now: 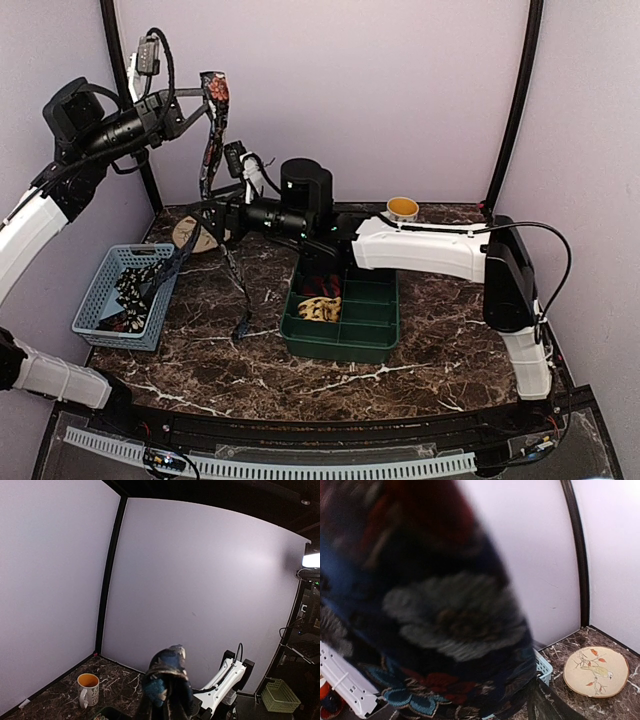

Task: Roll the ties
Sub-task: Pass from the left arm to the right

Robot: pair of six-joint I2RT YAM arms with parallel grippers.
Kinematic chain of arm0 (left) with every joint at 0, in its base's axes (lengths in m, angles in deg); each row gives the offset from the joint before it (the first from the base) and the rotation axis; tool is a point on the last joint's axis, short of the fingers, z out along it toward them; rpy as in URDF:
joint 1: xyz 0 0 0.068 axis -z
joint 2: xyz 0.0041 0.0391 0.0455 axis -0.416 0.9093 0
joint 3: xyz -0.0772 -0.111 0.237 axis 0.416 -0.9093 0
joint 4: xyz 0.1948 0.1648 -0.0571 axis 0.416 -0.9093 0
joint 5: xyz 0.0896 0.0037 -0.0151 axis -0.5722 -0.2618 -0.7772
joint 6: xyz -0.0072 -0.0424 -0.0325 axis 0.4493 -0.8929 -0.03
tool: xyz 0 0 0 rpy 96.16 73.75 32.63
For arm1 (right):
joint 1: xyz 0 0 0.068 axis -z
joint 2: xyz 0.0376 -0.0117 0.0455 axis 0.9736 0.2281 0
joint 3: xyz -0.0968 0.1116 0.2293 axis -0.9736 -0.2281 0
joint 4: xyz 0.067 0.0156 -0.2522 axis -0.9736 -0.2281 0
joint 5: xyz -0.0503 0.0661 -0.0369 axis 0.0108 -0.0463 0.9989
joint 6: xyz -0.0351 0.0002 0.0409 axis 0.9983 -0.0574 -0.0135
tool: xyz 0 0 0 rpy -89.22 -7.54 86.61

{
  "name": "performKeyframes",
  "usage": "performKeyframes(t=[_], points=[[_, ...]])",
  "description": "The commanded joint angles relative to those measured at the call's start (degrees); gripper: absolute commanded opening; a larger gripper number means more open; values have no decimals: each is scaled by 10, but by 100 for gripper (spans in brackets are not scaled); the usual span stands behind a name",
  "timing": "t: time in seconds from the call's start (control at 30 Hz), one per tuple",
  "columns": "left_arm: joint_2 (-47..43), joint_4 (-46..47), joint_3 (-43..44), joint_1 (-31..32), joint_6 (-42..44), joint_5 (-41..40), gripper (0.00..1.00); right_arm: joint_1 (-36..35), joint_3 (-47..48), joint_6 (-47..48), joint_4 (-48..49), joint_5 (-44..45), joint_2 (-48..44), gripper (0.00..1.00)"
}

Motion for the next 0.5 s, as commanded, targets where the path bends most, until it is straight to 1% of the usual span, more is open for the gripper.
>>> performKeyframes(t=[0.0,0.03,0.07,0.1,0.13,0.17,0.2,0.23,0.27,0.3,0.37,0.47], points=[[-22,42,-16,2,-29,48,0,2,-7,12,33,94,-21,71],[-21,50,-16,2,-37,60,0,2,-5,11,36,100,-18,71],[-19,58,-17,2,-45,70,0,3,-1,9,40,103,-11,69],[-17,58,-16,2,-48,74,0,3,4,8,42,100,-9,61],[-17,52,-18,2,-44,70,0,3,7,5,45,97,-7,52],[-19,43,-20,2,-35,62,0,3,6,2,52,93,-10,41],[-20,28,-21,2,-25,53,0,3,1,-1,59,83,-15,23],[-21,12,-20,2,-14,41,0,3,-8,-1,65,79,-25,8],[-22,-5,-20,2,-3,26,0,3,-22,-2,73,78,-36,0],[-25,-21,-21,1,9,8,0,3,-42,-3,84,78,-53,0],[-35,-52,-27,1,40,-51,4,3,-88,1,111,76,-91,0],[-49,-102,-40,2,74,-153,19,4,-155,7,140,77,-151,0]])
